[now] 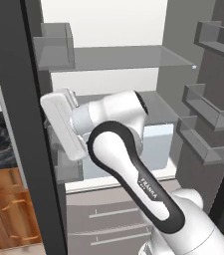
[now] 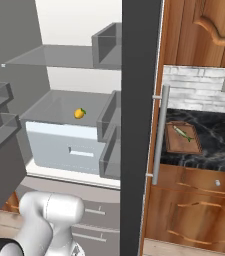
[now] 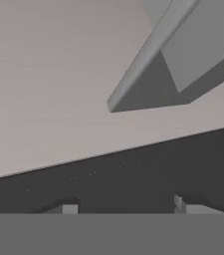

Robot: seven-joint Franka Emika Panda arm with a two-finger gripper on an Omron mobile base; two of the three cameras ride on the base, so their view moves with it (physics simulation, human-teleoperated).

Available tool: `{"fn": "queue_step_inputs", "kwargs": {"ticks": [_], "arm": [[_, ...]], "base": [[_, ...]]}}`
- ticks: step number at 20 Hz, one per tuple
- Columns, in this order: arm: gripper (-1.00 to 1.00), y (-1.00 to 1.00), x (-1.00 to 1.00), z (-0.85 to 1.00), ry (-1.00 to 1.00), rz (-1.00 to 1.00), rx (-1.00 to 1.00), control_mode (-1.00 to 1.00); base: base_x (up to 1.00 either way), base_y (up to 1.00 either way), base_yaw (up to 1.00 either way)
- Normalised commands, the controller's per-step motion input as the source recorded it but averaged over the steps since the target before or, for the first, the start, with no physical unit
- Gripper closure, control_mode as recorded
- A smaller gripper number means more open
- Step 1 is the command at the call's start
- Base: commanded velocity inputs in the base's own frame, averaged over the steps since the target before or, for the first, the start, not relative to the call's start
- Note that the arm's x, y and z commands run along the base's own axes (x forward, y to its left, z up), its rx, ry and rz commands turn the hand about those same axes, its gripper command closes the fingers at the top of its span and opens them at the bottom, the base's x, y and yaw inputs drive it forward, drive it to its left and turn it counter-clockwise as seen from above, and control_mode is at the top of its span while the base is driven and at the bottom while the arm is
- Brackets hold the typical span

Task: Retrieve a lemon from the fridge and place it on the cutting board with the fish.

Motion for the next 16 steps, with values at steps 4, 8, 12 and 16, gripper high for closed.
{"fn": "queue_step_inputs", "kwargs": {"ticks": [4, 8, 12, 16], "arm": [[-1.00, 0.39, 0.00, 0.00, 0.00, 0.00, -0.01, -1.00], [-1.00, -0.21, -0.43, 0.00, 0.00, 0.00, 0.00, -1.00], [-1.00, -0.54, -0.42, -0.02, 0.00, -0.01, -0.03, -1.00], [-1.00, -0.59, -0.16, 0.00, 0.00, 0.00, -0.06, -1.00]], "base": [[0.00, 0.00, 0.00], [0.00, 0.00, 0.00], [0.00, 0.00, 0.00], [0.00, 0.00, 0.00]]}}
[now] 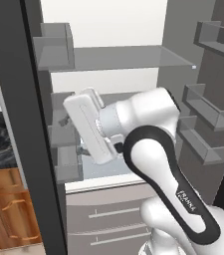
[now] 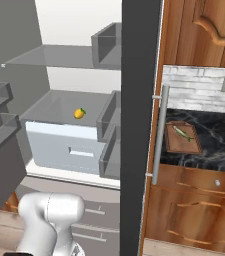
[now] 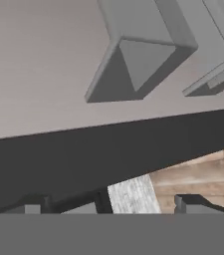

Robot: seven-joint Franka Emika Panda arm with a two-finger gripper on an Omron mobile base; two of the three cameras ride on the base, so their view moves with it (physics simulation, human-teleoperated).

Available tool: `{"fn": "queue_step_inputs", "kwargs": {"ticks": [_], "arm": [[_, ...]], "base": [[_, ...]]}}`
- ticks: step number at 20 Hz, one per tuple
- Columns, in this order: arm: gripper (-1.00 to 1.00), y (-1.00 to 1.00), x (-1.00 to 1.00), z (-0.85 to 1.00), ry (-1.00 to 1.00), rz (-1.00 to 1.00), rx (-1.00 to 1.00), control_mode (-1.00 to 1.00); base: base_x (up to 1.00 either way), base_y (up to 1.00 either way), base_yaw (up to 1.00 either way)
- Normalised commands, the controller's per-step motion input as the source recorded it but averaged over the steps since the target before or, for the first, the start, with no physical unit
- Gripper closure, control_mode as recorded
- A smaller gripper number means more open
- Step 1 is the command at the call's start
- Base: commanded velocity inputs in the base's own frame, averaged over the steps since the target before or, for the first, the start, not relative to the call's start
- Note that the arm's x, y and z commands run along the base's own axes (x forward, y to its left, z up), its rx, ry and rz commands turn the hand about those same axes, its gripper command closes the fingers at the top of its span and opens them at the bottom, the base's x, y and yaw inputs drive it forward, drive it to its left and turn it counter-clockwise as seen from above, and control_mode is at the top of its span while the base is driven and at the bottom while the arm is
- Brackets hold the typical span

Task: Retrieve a lemon from the fridge and place it on the cutting board with the fish.

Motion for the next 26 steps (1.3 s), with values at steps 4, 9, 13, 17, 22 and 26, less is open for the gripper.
{"fn": "queue_step_inputs", "kwargs": {"ticks": [4, 9, 13, 17, 22, 26], "arm": [[-1.00, -0.79, -0.07, 0.00, 0.00, 0.00, -0.17, -1.00], [-1.00, -0.74, 0.07, -0.02, 0.00, -0.01, -0.37, -1.00], [-1.00, -0.78, 0.17, -0.04, 0.00, -0.01, -0.54, -1.00], [-1.00, -0.81, 0.22, -0.04, 0.00, 0.00, -0.56, -1.00], [-1.00, -0.57, 0.30, -0.69, -0.02, 0.00, -0.55, -1.00], [-1.00, -0.56, 0.38, -0.95, -0.09, 0.00, -0.29, -1.00]], "base": [[0.00, 0.00, 0.00], [0.00, 0.00, 0.00], [0.00, 0.00, 0.00], [0.00, 0.00, 0.00], [0.00, 0.00, 0.00], [0.00, 0.00, 0.00]]}}
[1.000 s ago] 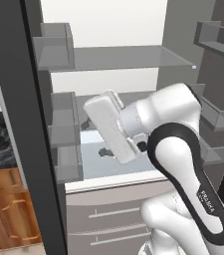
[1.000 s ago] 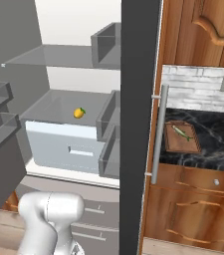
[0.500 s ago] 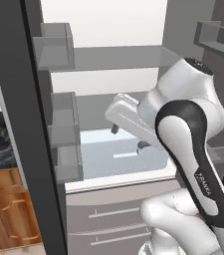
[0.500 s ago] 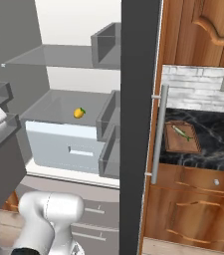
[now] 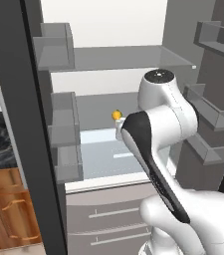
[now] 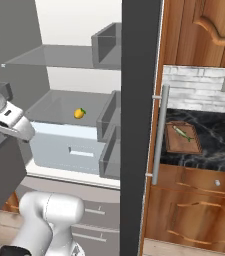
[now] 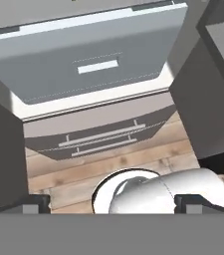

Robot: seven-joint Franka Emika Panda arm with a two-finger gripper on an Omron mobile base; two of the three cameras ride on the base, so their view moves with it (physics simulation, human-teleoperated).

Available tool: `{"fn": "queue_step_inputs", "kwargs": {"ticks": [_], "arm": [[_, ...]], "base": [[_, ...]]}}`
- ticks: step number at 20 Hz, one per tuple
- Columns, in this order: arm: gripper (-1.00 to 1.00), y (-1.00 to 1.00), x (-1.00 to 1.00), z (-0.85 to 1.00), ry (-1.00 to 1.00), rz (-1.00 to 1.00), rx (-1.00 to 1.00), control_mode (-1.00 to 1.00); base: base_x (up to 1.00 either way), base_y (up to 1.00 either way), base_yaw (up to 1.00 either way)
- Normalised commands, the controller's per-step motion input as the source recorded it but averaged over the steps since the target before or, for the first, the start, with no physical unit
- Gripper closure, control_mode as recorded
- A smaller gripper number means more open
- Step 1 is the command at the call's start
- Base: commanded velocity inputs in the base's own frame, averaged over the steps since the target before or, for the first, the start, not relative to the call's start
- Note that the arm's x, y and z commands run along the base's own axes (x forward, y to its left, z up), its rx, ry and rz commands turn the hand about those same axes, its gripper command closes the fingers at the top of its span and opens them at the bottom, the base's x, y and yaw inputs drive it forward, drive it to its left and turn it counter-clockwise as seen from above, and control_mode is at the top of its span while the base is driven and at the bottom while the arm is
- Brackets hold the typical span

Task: Retrieve a lemon from the fridge and place it on the cutting board with the fish.

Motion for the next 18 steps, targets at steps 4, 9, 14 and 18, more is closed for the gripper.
{"fn": "queue_step_inputs", "kwargs": {"ticks": [4, 9, 14, 18], "arm": [[-1.00, -0.58, 0.52, -0.26, -0.01, 0.03, -0.01, -1.00], [-1.00, -0.19, 0.41, 0.00, 0.00, 0.23, 0.00, -1.00], [-1.00, -0.03, 0.68, -0.18, -0.16, 0.30, 0.00, -1.00], [-1.00, -0.07, 0.92, -0.19, -0.18, 0.10, 0.00, -1.00]], "base": [[0.00, 0.00, 0.00], [0.00, 0.00, 0.00], [0.00, 0.00, 0.00], [0.00, 0.00, 0.00]]}}
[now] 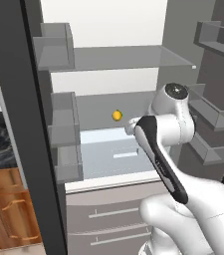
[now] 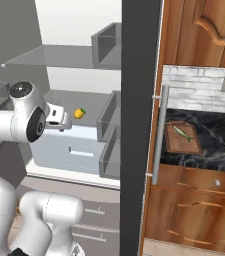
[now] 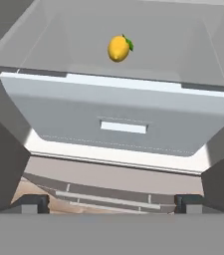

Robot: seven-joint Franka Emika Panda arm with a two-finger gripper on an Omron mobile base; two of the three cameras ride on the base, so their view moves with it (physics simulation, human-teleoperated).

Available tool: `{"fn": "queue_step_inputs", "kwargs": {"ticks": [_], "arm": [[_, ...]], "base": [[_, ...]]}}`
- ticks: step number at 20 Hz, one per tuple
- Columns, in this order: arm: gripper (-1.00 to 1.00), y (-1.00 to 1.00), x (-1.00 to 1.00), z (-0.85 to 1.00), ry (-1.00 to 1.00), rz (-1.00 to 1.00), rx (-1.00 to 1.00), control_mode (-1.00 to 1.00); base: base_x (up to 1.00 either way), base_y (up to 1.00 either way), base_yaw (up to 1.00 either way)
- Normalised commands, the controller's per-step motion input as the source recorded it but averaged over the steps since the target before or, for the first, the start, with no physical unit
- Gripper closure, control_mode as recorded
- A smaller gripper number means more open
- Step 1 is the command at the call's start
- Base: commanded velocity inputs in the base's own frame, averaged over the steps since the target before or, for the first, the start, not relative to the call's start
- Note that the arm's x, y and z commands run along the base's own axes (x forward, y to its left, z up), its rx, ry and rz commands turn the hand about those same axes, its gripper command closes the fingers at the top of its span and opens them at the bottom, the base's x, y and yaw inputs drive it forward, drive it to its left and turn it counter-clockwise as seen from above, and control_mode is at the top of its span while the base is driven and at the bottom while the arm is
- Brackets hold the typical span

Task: Retrieve a lemon from the fridge and place it on the cutting board with the fish.

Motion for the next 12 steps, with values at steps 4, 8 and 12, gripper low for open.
{"fn": "queue_step_inputs", "kwargs": {"ticks": [4, 8, 12], "arm": [[-1.00, 0.01, 0.81, 0.00, -0.02, -0.05, 0.00, -1.00], [-1.00, 0.00, 0.40, -0.05, -0.07, -0.12, 0.00, -1.00], [-1.00, 0.02, 0.32, 0.00, -0.15, -0.08, 0.00, -1.00]], "base": [[0.00, 0.00, 0.00], [0.00, 0.00, 0.00], [0.00, 0.00, 0.00]]}}
